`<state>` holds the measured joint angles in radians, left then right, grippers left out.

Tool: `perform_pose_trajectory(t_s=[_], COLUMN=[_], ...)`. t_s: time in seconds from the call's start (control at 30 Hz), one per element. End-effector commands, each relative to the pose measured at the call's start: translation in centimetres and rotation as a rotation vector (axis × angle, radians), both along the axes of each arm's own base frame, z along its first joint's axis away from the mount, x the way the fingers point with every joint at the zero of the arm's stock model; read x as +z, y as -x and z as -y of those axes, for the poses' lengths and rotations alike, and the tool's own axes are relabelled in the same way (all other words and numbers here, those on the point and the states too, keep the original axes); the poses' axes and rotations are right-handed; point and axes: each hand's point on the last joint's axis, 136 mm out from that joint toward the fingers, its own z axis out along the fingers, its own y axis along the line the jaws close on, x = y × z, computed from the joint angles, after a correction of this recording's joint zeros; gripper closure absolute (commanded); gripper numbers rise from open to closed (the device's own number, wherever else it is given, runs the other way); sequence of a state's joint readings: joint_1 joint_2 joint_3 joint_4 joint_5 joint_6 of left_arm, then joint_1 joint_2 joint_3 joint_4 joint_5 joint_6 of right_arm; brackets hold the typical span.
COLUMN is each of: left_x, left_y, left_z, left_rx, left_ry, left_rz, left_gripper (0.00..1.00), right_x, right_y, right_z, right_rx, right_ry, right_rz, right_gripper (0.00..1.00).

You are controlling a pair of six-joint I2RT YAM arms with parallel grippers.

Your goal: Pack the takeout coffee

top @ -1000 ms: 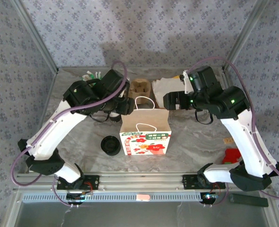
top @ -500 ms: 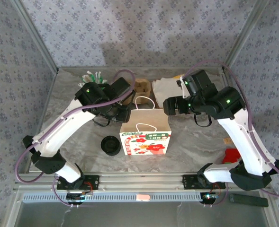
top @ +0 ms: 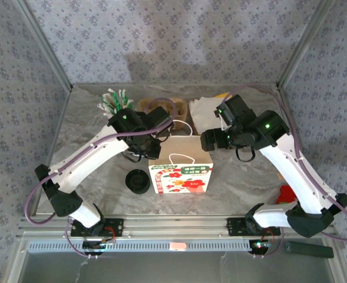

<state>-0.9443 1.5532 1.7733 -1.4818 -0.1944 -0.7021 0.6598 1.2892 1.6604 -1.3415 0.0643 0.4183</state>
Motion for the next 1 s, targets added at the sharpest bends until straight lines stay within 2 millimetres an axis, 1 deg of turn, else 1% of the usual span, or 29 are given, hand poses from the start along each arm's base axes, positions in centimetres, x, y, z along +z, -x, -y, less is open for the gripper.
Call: perform_pose_trajectory(t_s=[0.0,0.1,0.23,0.4,0.57,0.87,0.97], left_x=[0.8,0.9,0.9,0.8,1.0,0.9,0.8], left_y=[0.1,0.1,-0.1,-0.1,-0.3,-0.6,-0.7], left_z=[-0.1,0.0,0.3,1.0,1.6,2.1,2.5], left_rx=[0.015,0.017,0.018,0.022,0.023,0.025,0.021], left_ry=[0.053,0.059,0.069,0.093,0.116,0.129,0.137], left_rz=[0.011,0.014,0.012,0.003,0.004,0.007,0.006], left_gripper=[0.79,0.9,1.0,1.0,1.0,1.0,1.0], right_x=[0.3,0.0,-0.4,-0.7,-0.8,-3.3,-3.9], right_y=[0.0,0.0,0.1,0.4,0.4,1.9,2.3], right_z=[0.2,0.3,0.7,1.1,0.9,0.5,0.5], right_rx=[-0.019,-0.022,-0.036,-0.044,-0.077,-0.102,-0.105], right_ry=[-0.008,0.001,0.022,0.038,0.017,0.01,0.021], right_rz=[0.022,0.014,0.008,-0.005,-0.023,-0.122,-0.144], right_gripper=[0.07,0.07,0.07,0.08,0.13,0.25,0.31])
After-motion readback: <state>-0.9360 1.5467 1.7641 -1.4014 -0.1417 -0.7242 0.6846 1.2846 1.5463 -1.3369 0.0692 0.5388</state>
